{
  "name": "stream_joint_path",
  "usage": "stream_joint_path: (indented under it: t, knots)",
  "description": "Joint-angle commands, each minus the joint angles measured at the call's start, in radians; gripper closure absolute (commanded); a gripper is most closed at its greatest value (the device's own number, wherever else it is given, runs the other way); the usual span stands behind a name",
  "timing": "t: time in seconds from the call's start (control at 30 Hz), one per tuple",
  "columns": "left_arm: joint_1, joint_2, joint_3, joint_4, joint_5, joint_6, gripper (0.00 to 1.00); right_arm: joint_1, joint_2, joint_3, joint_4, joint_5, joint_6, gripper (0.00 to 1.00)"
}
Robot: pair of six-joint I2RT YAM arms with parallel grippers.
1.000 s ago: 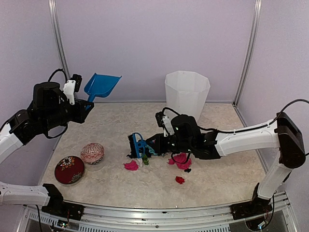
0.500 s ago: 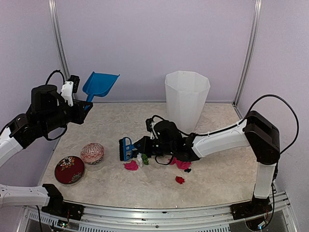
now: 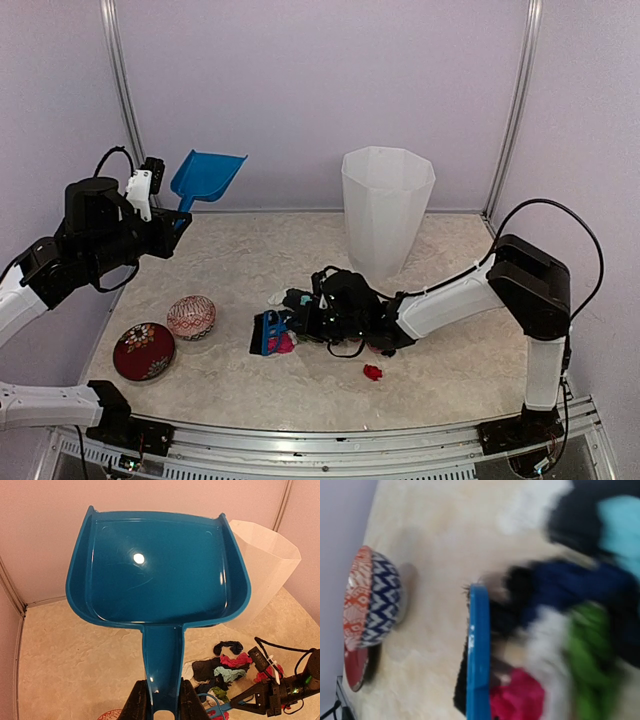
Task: Sweep away the paper scraps from the table
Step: Sweep the paper scraps at the center of the board.
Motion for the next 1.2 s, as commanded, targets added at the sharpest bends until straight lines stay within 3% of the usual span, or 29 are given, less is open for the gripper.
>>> stream_joint_path:
  t: [0.0,0.37,0.53,0.77,0.83,0.97,1.17]
  knots:
    - [0.012,0.002,-0.008,0.034,0.004,0.005,1.0,-0.036,-0.118,-0.121,0.011,0.064,0.032,1.0]
    - [0.027,0.034,0.002,0.03,0.013,-0.001,1.0,-0.118,-0.416,-0.353,-0.123,0.212,-0.009,1.0]
    - [0.086,0.036,0.001,0.043,0.088,-0.011,1.0,-0.115,-0.547,-0.349,-0.189,0.25,-0.08,1.0]
    - [0.125,0.051,-0.002,0.042,0.117,-0.022,1.0,-0.094,-0.598,-0.246,-0.218,0.312,-0.24,1.0]
    - [0.123,0.06,-0.001,0.039,0.125,-0.026,1.0,-0.094,-0.591,-0.206,-0.2,0.33,-0.348,1.0]
    - [0.116,0.075,0.011,0.028,0.124,-0.037,1.0,-0.097,-0.541,-0.138,-0.116,0.328,-0.718,1.0]
    - [0.03,0.083,0.049,-0.036,0.007,-0.061,1.0,-0.11,-0.42,-0.095,0.054,0.331,-1.295,1.0]
